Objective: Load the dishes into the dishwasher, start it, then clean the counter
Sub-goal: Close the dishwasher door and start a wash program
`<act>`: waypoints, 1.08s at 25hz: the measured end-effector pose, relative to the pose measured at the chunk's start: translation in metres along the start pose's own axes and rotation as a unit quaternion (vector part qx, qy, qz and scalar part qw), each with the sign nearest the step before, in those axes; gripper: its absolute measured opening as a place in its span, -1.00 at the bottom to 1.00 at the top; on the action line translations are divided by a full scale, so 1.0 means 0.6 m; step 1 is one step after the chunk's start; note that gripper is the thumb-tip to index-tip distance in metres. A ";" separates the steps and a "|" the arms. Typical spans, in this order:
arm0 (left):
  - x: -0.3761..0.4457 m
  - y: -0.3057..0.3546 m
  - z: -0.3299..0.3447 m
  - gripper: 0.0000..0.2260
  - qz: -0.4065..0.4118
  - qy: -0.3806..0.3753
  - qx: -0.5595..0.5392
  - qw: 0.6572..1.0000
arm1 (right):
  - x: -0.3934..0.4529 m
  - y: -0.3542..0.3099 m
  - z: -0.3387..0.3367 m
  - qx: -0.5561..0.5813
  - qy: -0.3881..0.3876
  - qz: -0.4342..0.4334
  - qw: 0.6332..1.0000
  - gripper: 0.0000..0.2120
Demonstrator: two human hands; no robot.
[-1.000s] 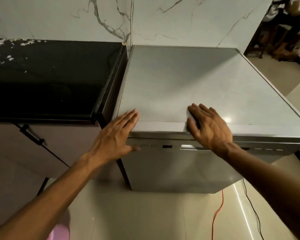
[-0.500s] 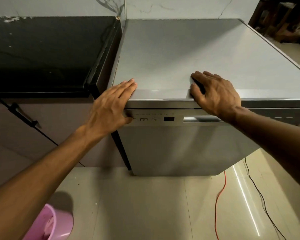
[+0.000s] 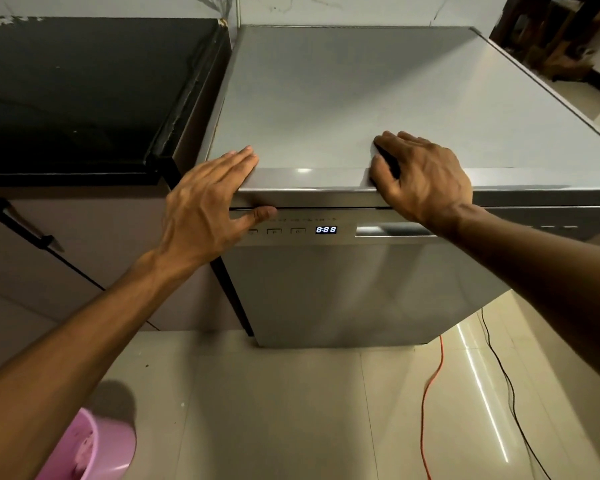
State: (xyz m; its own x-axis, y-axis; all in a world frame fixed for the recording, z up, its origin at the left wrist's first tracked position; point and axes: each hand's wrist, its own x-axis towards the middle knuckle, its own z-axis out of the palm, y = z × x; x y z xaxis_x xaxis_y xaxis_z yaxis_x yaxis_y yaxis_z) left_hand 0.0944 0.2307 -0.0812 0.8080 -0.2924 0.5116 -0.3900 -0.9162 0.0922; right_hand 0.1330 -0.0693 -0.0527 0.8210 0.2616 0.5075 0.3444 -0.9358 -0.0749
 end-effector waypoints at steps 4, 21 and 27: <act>0.001 -0.003 0.004 -0.21 0.004 0.010 0.000 1.000 | -0.001 0.003 0.006 0.002 0.008 -0.003 1.000 -0.68; -0.008 0.007 0.014 -0.10 -0.016 0.010 0.030 0.999 | -0.002 -0.001 0.002 0.015 0.006 0.015 1.000 -0.71; -0.014 0.022 0.014 -0.06 -0.028 0.031 0.047 0.998 | -0.002 0.000 0.004 0.013 0.009 0.016 1.000 -0.68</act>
State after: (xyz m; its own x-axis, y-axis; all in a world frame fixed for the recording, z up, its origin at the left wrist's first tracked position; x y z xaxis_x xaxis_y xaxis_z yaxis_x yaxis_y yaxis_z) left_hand 0.0861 0.2190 -0.0912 0.7975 -0.2260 0.5595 -0.2996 -0.9531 0.0420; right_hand 0.1334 -0.0689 -0.0554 0.8235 0.2281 0.5195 0.3307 -0.9370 -0.1128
